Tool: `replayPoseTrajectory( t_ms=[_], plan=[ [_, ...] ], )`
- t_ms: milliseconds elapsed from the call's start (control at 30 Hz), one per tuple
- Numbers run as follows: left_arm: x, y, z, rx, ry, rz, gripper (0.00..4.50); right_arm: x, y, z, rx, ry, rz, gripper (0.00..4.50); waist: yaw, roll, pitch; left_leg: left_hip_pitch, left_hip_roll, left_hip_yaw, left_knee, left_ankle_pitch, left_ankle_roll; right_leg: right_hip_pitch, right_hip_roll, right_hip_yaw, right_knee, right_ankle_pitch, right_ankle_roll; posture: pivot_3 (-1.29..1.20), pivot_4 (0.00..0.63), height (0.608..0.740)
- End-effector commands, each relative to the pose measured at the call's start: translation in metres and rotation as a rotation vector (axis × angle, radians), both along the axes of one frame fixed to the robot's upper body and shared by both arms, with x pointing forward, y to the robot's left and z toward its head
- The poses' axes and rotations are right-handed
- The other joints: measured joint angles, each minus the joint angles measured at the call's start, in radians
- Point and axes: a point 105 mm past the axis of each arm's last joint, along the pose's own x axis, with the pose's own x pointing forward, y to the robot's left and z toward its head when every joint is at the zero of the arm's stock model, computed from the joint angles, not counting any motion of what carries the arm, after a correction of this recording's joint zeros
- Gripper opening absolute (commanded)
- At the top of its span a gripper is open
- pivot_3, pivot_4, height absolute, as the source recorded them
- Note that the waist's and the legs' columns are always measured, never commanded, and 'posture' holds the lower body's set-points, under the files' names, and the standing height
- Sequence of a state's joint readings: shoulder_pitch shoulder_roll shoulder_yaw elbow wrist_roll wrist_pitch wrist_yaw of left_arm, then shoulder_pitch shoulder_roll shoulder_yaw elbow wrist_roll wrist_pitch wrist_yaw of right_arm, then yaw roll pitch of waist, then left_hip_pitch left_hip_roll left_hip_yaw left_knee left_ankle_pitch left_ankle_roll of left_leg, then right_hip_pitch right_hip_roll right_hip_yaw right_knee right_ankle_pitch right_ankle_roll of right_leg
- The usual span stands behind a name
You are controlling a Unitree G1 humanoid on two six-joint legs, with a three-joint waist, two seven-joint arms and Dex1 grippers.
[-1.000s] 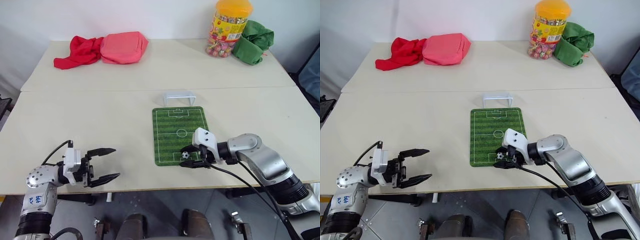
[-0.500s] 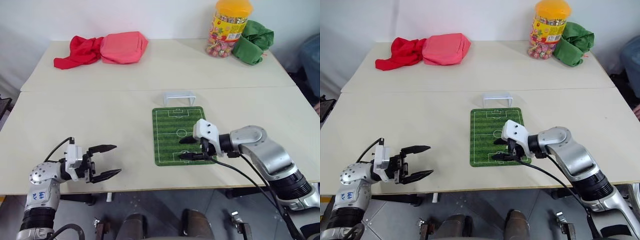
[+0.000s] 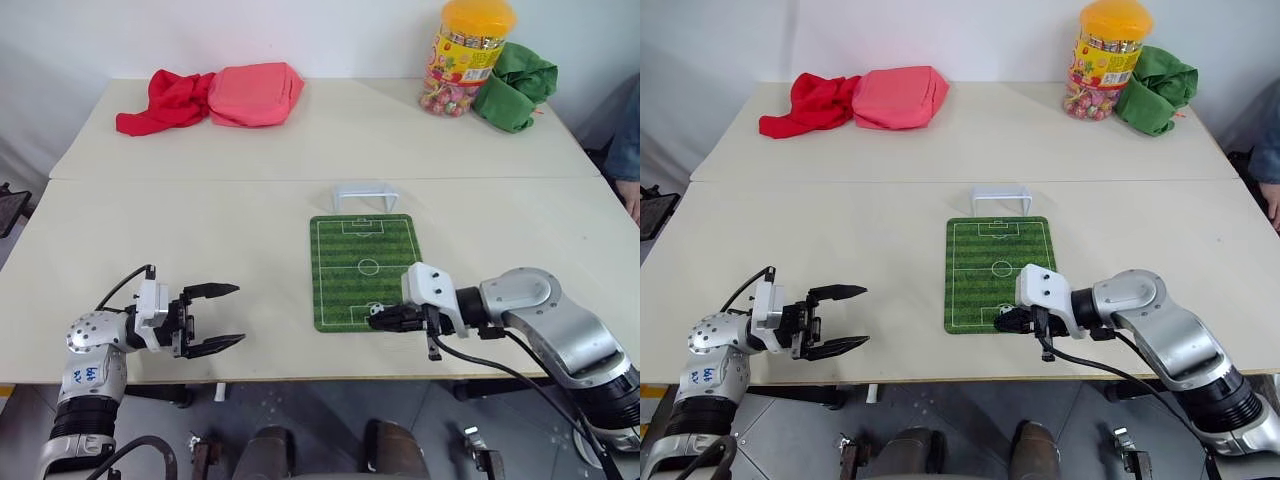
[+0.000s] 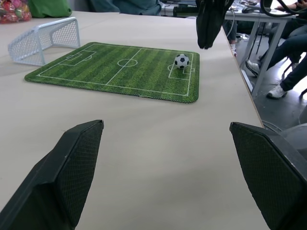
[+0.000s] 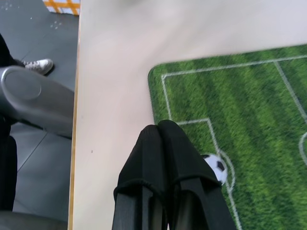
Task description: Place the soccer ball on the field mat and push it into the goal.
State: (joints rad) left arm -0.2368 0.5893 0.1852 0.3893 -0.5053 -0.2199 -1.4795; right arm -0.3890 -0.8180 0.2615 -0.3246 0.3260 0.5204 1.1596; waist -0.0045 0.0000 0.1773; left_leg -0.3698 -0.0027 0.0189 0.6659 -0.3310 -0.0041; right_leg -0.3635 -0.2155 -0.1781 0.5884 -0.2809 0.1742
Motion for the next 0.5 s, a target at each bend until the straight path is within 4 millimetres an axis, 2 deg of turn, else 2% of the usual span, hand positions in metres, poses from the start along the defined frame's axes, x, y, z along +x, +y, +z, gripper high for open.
replayPoseTrajectory(
  t_ms=[33, 167, 300, 500],
  plan=[
    [-0.003, 0.001, 0.003, 0.010, -0.015, -0.012, 4.50, -0.001, 0.002, -0.005, 0.009, -0.004, 0.027, 0.08, 0.000, 0.000, 0.000, 0.000, 0.000, 0.000, 0.000, 0.000, 0.000, 0.000, 0.000, 0.000, 0.000, 0.000, 0.000, 0.00, 0.150, 0.740],
    [-0.007, 0.004, 0.003, 0.016, -0.010, -0.009, 4.50, 0.001, 0.000, -0.010, 0.013, -0.001, 0.032, 0.08, 0.000, 0.000, 0.000, 0.000, 0.000, 0.000, 0.000, 0.000, 0.000, 0.000, 0.000, 0.000, 0.000, 0.000, 0.000, 0.00, 0.150, 0.740],
    [-0.010, 0.008, 0.004, 0.027, -0.006, 0.003, 4.50, 0.015, -0.003, -0.013, 0.023, -0.015, -0.013, 0.08, 0.000, 0.000, 0.000, 0.000, 0.000, 0.000, 0.000, 0.000, 0.000, 0.000, 0.000, 0.000, 0.000, 0.000, 0.000, 0.00, 0.150, 0.740],
    [-0.006, 0.008, 0.005, 0.028, -0.011, 0.011, 4.50, 0.059, -0.013, -0.001, 0.024, -0.138, -0.126, 0.08, -0.002, 0.000, 0.000, 0.000, 0.000, 0.000, 0.000, 0.000, 0.000, 0.000, 0.000, 0.000, 0.001, 0.000, 0.000, 0.00, 0.150, 0.740]
  ],
)
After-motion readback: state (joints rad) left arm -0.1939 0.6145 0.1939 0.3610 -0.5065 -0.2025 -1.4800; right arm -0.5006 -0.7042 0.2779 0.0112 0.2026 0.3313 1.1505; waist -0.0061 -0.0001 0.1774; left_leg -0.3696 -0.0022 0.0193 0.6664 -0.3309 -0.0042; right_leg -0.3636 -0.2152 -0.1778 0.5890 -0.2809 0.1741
